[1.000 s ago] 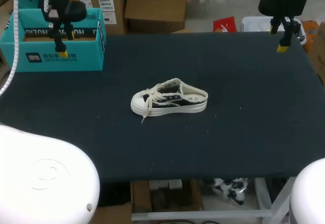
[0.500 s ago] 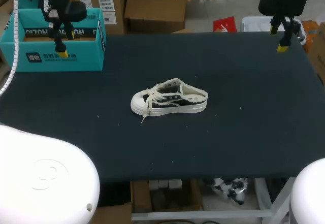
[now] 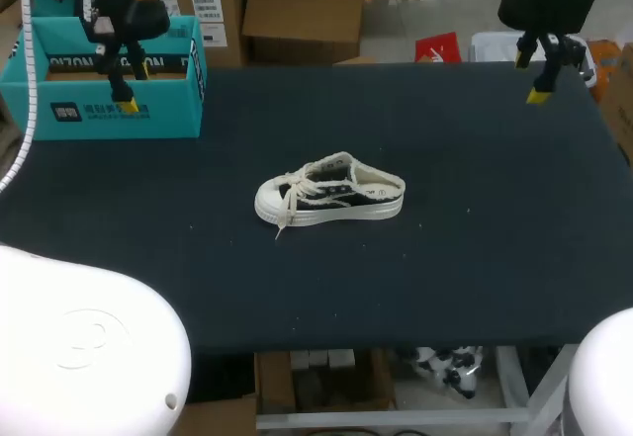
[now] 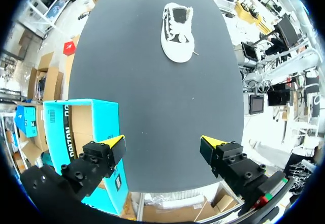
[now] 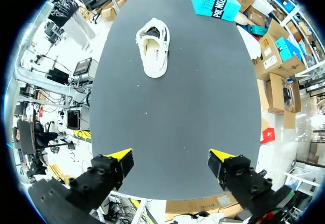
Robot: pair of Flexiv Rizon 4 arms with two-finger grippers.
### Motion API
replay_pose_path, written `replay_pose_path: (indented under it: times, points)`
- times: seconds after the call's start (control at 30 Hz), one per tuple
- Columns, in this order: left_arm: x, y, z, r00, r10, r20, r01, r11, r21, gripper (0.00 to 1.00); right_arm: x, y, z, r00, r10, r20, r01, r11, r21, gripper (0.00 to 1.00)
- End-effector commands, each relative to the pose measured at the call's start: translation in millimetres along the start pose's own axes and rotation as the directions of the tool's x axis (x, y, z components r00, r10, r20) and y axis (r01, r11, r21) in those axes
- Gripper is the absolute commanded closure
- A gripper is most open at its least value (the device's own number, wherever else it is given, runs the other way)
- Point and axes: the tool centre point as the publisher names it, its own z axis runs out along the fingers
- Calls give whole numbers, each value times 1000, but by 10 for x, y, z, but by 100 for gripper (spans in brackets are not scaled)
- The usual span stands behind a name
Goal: Open the shoe tongue, take the insole out of the shoe, put the insole back into the shoe, and pack the shoe into the shoebox
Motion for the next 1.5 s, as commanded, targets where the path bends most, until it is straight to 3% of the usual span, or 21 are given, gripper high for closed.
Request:
replay_pose_path:
  times: [0.03,0.13,0.2,0.27,0.33,0.57,0.6,1.07,1.13,1.2,1.27,1.33,1.37,1.4,1.43,1.5]
  points:
    - [51,-164,89,984,-174,-29,172,983,-58,0,175,41,215,999,18,30,-16,997,-70,0]
    - [97,-274,156,941,-336,-48,332,940,-75,0,264,169,376,999,39,25,-35,989,-145,0]
    - [119,-321,179,917,-396,-53,393,918,-59,0,311,253,484,999,44,28,-38,982,-185,0]
    - [173,-383,192,912,-396,-103,399,917,3,0,347,330,569,997,73,37,-62,968,-243,0]
    - [204,-445,230,901,-423,-100,425,905,3,0,376,418,633,996,83,38,-67,949,-308,0]
    - [300,-660,296,852,-516,-92,518,856,-7,0,450,734,828,992,122,12,-107,910,-401,0]
    - [316,-696,304,856,-511,-84,512,859,-12,0,464,781,862,990,142,2,-129,901,-415,0]
    - [316,-696,304,856,-511,-84,512,859,-12,0,464,781,862,990,142,2,-129,901,-415,0]
    - [268,-856,299,823,-560,-96,562,827,-11,0,464,781,862,990,142,2,-129,901,-415,0]
    - [314,-996,363,819,-567,-92,569,822,-1,0,464,781,862,990,142,2,-129,901,-415,0]
    - [345,-1155,430,773,-626,-99,629,777,0,0,467,832,963,990,139,-28,-138,904,-404,0]
    - [417,-1365,540,695,-715,-79,716,698,-24,0,494,898,1059,989,144,-38,-147,893,-426,0]
    - [439,-1410,560,675,-734,-69,734,678,-31,0,505,923,1083,989,142,-38,-145,894,-424,0]
    - [468,-1494,595,605,-795,-43,794,607,-39,0,521,971,1130,988,147,-44,-152,893,-424,0]
    - [499,-1550,602,584,-810,-52,809,586,-44,0,541,1013,1161,988,148,-46,-153,890,-430,0]
    - [555,-1640,598,492,-868,-58,868,495,-40,0,589,1114,1211,988,147,-45,-152,888,-435,0]
